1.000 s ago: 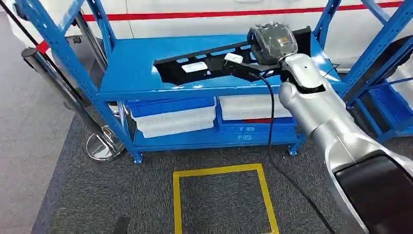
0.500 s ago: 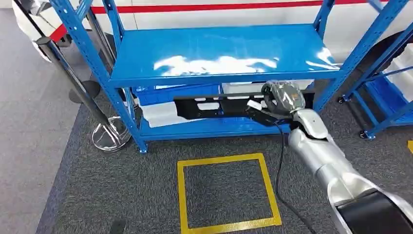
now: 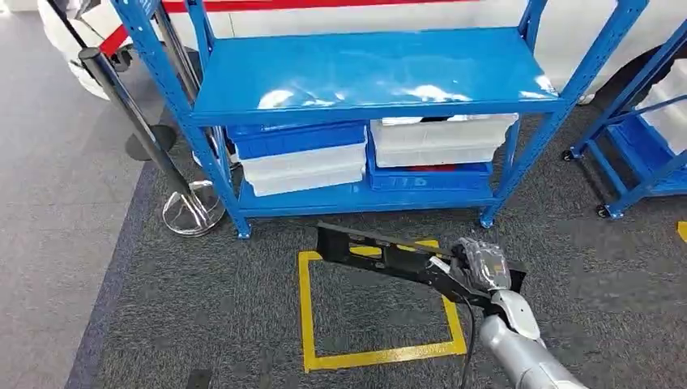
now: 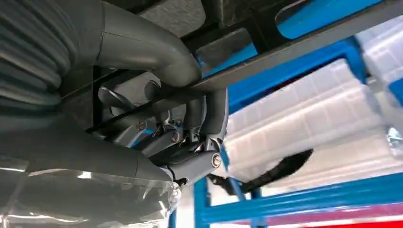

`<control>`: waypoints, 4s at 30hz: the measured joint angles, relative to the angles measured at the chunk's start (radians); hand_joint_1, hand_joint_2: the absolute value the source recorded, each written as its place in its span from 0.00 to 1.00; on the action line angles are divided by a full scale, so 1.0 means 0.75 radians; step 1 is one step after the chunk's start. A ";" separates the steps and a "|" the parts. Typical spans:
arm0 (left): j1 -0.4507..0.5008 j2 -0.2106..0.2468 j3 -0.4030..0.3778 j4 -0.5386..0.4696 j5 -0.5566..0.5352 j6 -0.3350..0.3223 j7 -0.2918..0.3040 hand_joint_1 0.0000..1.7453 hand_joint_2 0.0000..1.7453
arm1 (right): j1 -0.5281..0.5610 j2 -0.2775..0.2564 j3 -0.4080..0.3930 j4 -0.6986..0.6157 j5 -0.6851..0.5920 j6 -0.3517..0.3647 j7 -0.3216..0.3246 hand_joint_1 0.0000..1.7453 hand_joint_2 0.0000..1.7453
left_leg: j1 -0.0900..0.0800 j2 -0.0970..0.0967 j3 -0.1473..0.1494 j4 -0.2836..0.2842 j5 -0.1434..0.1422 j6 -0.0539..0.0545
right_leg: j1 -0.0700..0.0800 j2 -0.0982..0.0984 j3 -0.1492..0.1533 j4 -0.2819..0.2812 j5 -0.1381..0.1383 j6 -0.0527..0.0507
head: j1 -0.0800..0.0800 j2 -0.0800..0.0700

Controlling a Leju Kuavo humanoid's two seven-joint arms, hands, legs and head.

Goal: Take the parts from the cabinet and place them on the table.

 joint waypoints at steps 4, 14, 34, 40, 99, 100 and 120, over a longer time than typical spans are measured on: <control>0.010 -0.002 0.001 0.000 -0.017 -0.009 -0.018 0.00 1.00 | 0.098 -0.010 -0.106 -0.071 0.090 -0.001 -0.013 1.00 1.00 | 0.012 0.006 -0.007 -0.019 0.043 0.031 | -0.007 0.014 -0.024 0.044 -0.042 0.033 | 0.000 0.000; 0.008 -0.010 0.000 0.000 -0.023 -0.010 -0.037 0.00 1.00 | 0.255 0.010 -0.490 -0.275 0.309 -0.002 -0.117 1.00 1.00 | 0.027 0.032 -0.066 0.022 0.059 0.019 | -0.051 -0.032 0.059 0.098 -0.082 0.076 | 0.000 0.000; 0.002 -0.014 0.005 0.000 -0.054 -0.019 -0.040 0.00 1.00 | -0.133 -0.320 -0.768 -0.482 0.226 0.067 -0.113 1.00 1.00 | -0.014 -0.064 -0.065 0.054 0.029 0.049 | -0.023 0.187 -0.006 0.040 -0.019 0.018 | -0.004 0.000; 0.009 -0.021 0.018 0.000 -0.037 -0.014 -0.048 0.00 1.00 | -0.368 -0.450 -0.701 -0.395 0.198 0.089 -0.109 1.00 1.00 | -0.001 0.032 -0.068 0.007 0.074 0.061 | -0.038 0.035 -0.156 0.395 -0.215 0.072 | -0.002 0.000; 0.032 -0.025 0.009 0.001 -0.236 -0.023 0.057 0.00 1.00 | -0.202 -0.643 -0.363 -0.528 0.221 0.110 0.111 1.00 1.00 | -0.018 -0.003 -0.061 -0.030 0.101 0.074 | -0.017 0.051 -0.064 0.166 -0.133 0.043 | -0.005 0.000; 0.037 -0.025 0.000 0.001 -0.245 -0.030 0.054 0.00 1.00 | -0.185 -0.639 -0.359 -0.535 0.221 0.110 0.118 1.00 1.00 | -0.018 0.016 -0.064 -0.029 0.100 0.074 | -0.023 0.039 -0.107 0.267 -0.178 0.050 | -0.006 0.000; 0.057 -0.026 -0.041 0.004 -0.277 -0.010 0.085 0.00 1.00 | -0.122 -0.527 -0.341 -0.520 0.273 0.073 0.105 1.00 1.00 | -0.007 -0.003 -0.193 0.256 -0.013 0.022 | -0.016 0.142 0.045 0.026 -0.071 -0.009 | -0.005 0.000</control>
